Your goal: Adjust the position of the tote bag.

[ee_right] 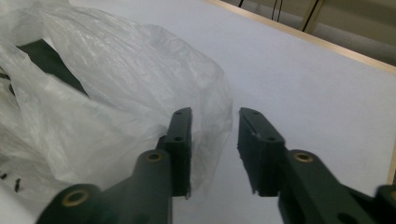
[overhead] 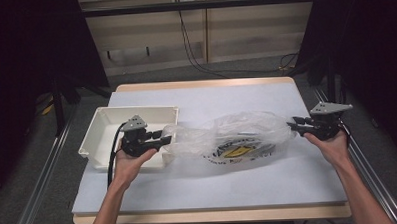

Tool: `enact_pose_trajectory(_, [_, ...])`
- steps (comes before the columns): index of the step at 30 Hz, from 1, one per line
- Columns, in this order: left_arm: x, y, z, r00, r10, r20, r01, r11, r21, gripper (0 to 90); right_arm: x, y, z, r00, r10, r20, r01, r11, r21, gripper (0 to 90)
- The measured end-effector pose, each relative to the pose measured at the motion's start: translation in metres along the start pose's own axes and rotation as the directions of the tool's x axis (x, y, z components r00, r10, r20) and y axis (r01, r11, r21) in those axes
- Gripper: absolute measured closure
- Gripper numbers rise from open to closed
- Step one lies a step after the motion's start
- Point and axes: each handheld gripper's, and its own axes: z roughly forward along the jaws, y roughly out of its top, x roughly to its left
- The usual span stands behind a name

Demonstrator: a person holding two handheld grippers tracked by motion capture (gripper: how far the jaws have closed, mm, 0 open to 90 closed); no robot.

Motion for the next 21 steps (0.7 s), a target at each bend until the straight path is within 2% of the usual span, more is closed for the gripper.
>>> enact_pose_trajectory(1, [-0.001,-0.002,-0.001,1.0,0.001,0.001,-0.001,0.9999,-0.013,53.3,0.001,0.001,-0.004,0.9998,0.007,-0.019,-0.007,1.0,-0.024,59.2])
enact_pose_trajectory(3, [-0.003,-0.002,-0.003,0.9999,-0.006,0.01,0.006,0.9996,-0.028,46.8,0.002,0.002,-0.008,0.9997,0.013,-0.023,-0.014,0.999,-0.044,53.4])
enact_pose_trajectory(4, [-0.003,-0.002,-0.003,0.9999,-0.006,0.01,0.006,0.9996,-0.028,43.7,0.002,0.002,-0.008,0.9997,0.013,-0.023,-0.014,0.999,-0.044,53.4])
enact_pose_trajectory(5, [-0.005,-0.001,-0.006,0.9998,-0.018,-0.004,0.018,0.9982,-0.058,40.8,0.003,0.005,-0.012,0.9994,0.021,-0.026,-0.023,0.997,-0.068,50.2])
enact_pose_trajectory(6, [-0.005,-0.001,-0.006,0.9998,-0.018,-0.004,0.018,0.9982,-0.058,40.5,0.003,0.005,-0.012,0.9994,0.021,-0.026,-0.023,0.997,-0.068,50.2])
enact_pose_trajectory(7, [-0.006,0.0,-0.01,0.9993,-0.034,-0.018,0.033,0.9966,-0.075,37.5,0.004,0.007,-0.015,0.9995,0.017,-0.026,-0.02,0.996,-0.087,46.0])
enact_pose_trajectory(11, [-0.004,0.001,-0.019,0.9993,-0.038,-0.009,0.036,0.993,-0.112,32.0,0.006,0.013,-0.02,0.999,0.021,-0.039,-0.025,0.993,-0.119,39.0])
enact_pose_trajectory(13, [-0.003,0.001,-0.022,0.9995,-0.033,-0.002,0.032,0.9915,-0.126,31.1,0.006,0.015,-0.022,0.999,0.019,-0.04,-0.024,0.992,-0.123,37.7])
enact_pose_trajectory(14, [-0.004,0.002,-0.027,0.9996,-0.028,0.006,0.029,0.9902,-0.137,30.2,0.007,0.019,-0.025,0.9987,0.019,-0.048,-0.025,0.99,-0.136,33.5])
enact_pose_trajectory(16, [-0.005,0.002,-0.028,0.9997,-0.024,0.005,0.024,0.9891,-0.145,31.0,0.008,0.022,-0.028,0.9984,0.016,-0.054,-0.024,0.989,-0.143,31.0])
enact_pose_trajectory(17, [-0.007,0.002,-0.03,0.9996,-0.02,0.021,0.023,0.9875,-0.156,31.0,0.008,0.022,-0.028,0.9984,0.016,-0.054,-0.024,0.989,-0.143,31.0])
enact_pose_trajectory(18, [-0.008,0.003,-0.033,0.9995,-0.01,0.031,0.015,0.9854,-0.169,34.5,0.01,0.028,-0.031,0.9977,0.017,-0.065,-0.027,0.986,-0.163,27.7])
enact_pose_trajectory(20, [-0.011,0.005,-0.035,0.9997,-0.007,0.024,0.011,0.9837,-0.18,36.8,0.011,0.03,-0.033,0.9979,0.012,-0.064,-0.022,0.986,-0.167,26.7])
enact_pose_trajectory(21, [-0.013,0.007,-0.039,0.9999,0.005,0.011,-0.002,0.9805,-0.197,40.3,0.012,0.035,-0.036,0.9975,0.012,-0.07,-0.025,0.982,-0.185,24.7])
